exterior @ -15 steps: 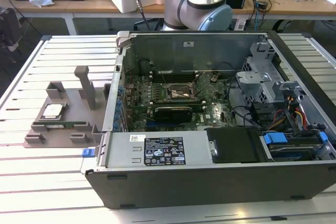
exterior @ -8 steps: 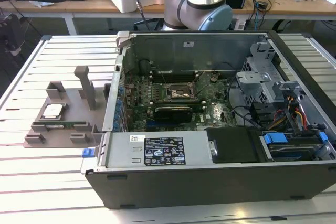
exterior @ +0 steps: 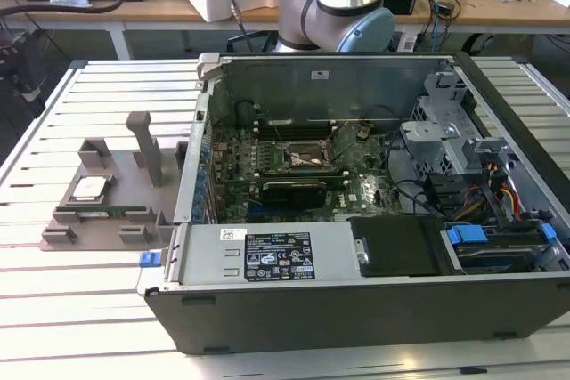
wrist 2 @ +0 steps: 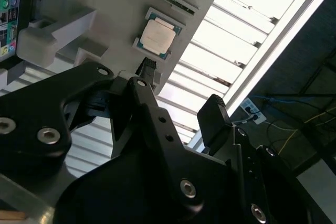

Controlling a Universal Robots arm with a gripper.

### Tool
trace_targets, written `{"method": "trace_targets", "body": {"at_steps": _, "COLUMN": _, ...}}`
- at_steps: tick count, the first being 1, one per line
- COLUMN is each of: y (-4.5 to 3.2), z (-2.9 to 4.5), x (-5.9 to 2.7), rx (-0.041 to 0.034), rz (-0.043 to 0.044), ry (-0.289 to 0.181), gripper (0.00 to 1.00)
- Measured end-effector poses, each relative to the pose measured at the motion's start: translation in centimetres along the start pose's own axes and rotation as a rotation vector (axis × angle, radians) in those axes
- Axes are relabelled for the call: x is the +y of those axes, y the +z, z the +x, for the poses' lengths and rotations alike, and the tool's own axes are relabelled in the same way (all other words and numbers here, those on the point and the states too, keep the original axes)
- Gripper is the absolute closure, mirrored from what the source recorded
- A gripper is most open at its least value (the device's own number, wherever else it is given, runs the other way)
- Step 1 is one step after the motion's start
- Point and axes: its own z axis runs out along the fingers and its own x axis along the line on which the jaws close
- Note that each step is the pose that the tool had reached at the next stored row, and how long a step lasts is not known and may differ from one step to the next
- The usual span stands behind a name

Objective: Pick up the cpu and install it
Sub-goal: 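Pick up the cpu and move it towards the insertion slot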

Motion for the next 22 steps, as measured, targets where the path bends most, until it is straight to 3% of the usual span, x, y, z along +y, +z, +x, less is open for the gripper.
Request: {"method": "trace_targets", "body": {"at_steps": 22, "y": 2.33, "z": -0.04, "x": -0.09, "rx": 0.0001, "rz": 0.0, "ry": 0.0, "gripper": 0.4}}
